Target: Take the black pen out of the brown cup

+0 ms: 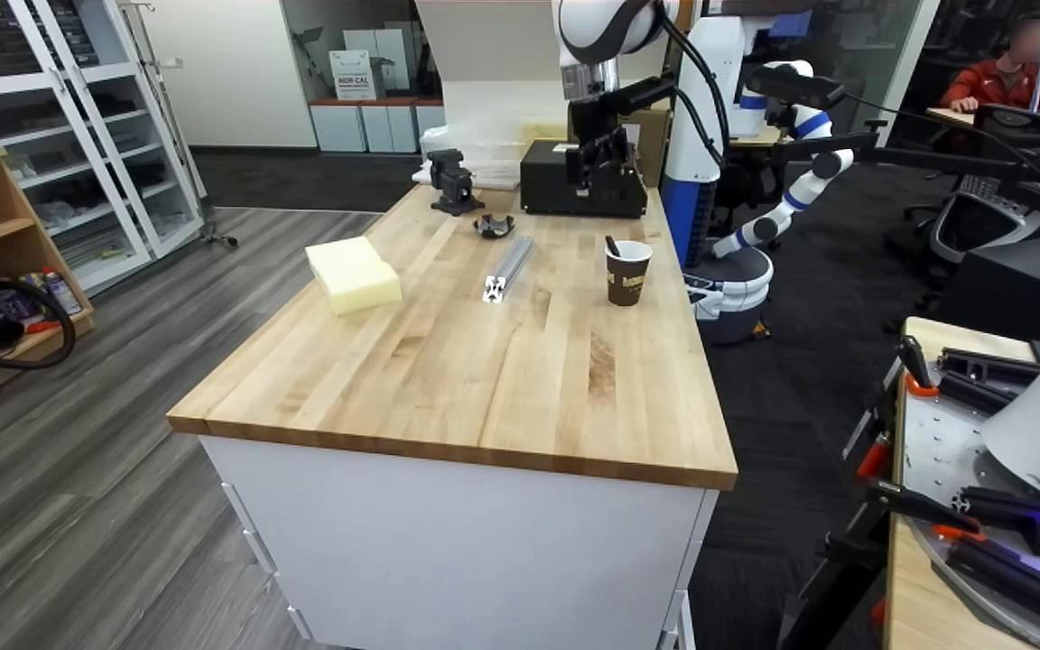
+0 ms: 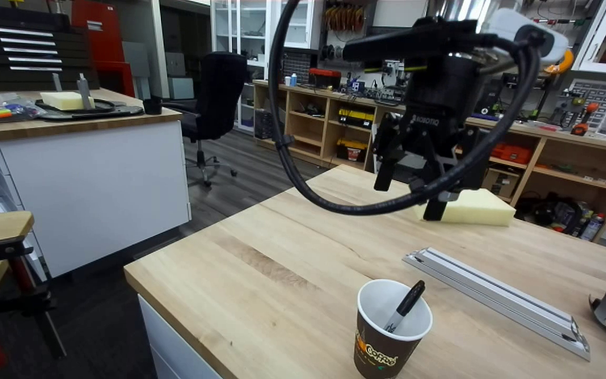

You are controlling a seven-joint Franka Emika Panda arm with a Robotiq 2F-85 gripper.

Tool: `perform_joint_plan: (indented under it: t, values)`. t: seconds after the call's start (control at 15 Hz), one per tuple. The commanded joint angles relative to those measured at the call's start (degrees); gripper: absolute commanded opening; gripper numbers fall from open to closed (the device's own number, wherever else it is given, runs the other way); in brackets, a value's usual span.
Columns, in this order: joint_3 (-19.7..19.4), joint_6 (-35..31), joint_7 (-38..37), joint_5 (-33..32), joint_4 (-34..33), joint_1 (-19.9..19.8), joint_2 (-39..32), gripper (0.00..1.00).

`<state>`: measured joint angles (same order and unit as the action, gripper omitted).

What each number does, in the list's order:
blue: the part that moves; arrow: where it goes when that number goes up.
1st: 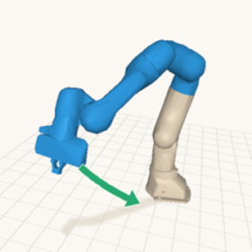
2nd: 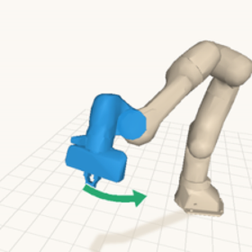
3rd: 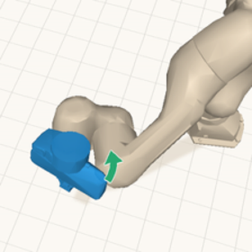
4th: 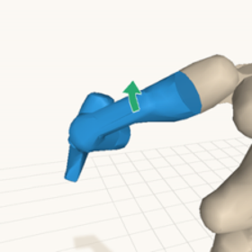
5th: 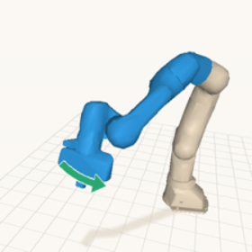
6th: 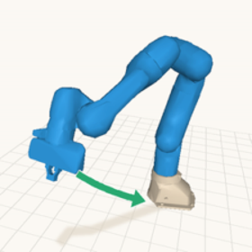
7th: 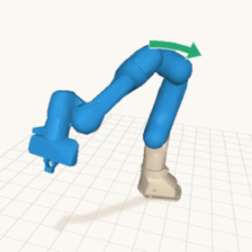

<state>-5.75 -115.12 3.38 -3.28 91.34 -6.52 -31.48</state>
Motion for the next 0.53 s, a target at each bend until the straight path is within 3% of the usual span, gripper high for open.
perform_joint_plan:
  t: [0.0,0.47]
  values:
    - [-0.3,0.2,-0.7,0.4,-5.0,-1.6,-4.4,1.0]
    - [-0.6,-0.4,-0.1,1.9,-5.9,-5.2,-7.8,1.0]
